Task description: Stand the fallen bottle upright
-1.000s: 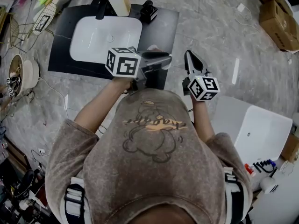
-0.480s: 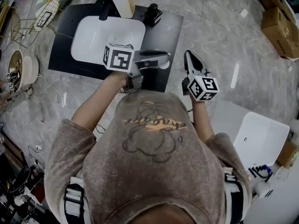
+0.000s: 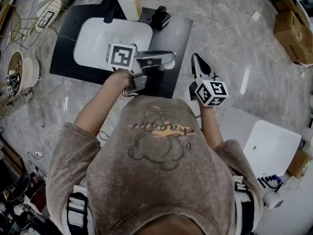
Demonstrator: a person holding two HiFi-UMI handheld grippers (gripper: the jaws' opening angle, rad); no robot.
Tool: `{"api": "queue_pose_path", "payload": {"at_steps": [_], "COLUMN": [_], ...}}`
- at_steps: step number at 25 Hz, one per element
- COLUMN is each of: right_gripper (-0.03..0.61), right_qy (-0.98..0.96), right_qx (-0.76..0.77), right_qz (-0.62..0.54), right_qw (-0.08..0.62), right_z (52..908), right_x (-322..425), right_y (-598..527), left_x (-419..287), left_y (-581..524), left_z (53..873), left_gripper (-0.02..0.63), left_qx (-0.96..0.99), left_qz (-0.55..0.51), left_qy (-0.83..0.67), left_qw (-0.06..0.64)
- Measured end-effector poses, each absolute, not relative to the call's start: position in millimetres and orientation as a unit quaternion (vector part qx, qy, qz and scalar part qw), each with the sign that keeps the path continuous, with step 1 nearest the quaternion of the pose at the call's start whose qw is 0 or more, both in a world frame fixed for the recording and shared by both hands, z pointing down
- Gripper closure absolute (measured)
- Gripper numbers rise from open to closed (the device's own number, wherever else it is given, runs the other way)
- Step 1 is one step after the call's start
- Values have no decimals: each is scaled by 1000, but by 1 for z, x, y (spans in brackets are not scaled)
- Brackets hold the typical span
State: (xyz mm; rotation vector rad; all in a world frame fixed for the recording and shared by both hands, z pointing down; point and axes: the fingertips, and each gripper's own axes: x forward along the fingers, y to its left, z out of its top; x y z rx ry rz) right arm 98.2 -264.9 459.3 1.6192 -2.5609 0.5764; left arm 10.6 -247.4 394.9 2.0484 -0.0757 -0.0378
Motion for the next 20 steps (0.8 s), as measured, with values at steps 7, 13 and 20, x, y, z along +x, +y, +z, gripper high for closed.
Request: {"api": "queue_pose_path", "payload": {"at_steps": [7,13,20], "right_gripper": [580,580,580], "right_qy": [-829,-829,-828], "right_qx": [525,526,528], "right_qz": [189,188,188], "right_qw": [32,34,34], "right_z": [460,460,459], "right_x": [96,93,91], "right_y": [-272,-277,-277], "left_x": [8,3,-2], "left_y": [-258,-268,-278], "left_z": [393,392,392], "left_gripper": [517,517,517], "left_qx": [827,822,813], "left_qz": [-38,-53,-66], "left_qy": [-16,-9,-7], "left_qw": [560,567,578]}}
